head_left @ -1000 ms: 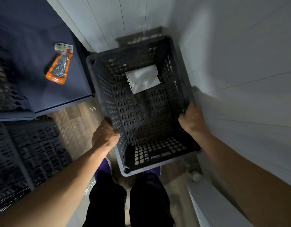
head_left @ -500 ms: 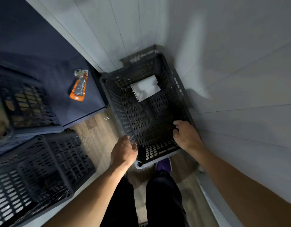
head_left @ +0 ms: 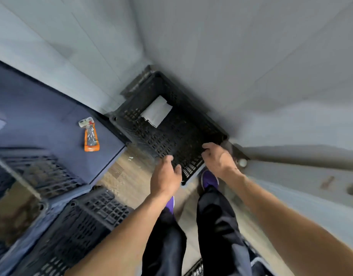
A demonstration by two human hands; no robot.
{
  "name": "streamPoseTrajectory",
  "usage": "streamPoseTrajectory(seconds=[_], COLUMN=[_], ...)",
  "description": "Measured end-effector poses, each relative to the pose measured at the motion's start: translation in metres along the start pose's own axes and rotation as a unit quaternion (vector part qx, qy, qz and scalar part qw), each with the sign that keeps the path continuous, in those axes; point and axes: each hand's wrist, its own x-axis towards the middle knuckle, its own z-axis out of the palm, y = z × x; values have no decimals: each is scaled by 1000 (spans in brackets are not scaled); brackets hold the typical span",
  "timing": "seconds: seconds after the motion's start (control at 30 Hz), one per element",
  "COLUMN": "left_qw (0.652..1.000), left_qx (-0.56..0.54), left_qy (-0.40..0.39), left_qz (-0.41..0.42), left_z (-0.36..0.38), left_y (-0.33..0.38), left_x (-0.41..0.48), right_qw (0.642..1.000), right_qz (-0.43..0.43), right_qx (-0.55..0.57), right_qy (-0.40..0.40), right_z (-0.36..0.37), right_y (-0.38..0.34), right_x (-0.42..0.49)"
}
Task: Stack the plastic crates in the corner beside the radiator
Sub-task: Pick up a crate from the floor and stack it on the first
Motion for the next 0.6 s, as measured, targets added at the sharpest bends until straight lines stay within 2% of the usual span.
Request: streamPoseTrajectory(seconds=[0.3,0.6], left_qw=[980,911], left_qx=[137,231], left_qy=[-123,-231], left_qz=[69,251], left_z=[18,113], left_y=[-10,40], left_x=[-66,-152], right_qw=[978,926], right_qz=[121,224], right_qx=[156,272], right_qy=[66,134], right_z=[23,58], right_y=[62,155], right_x=[-118,-220])
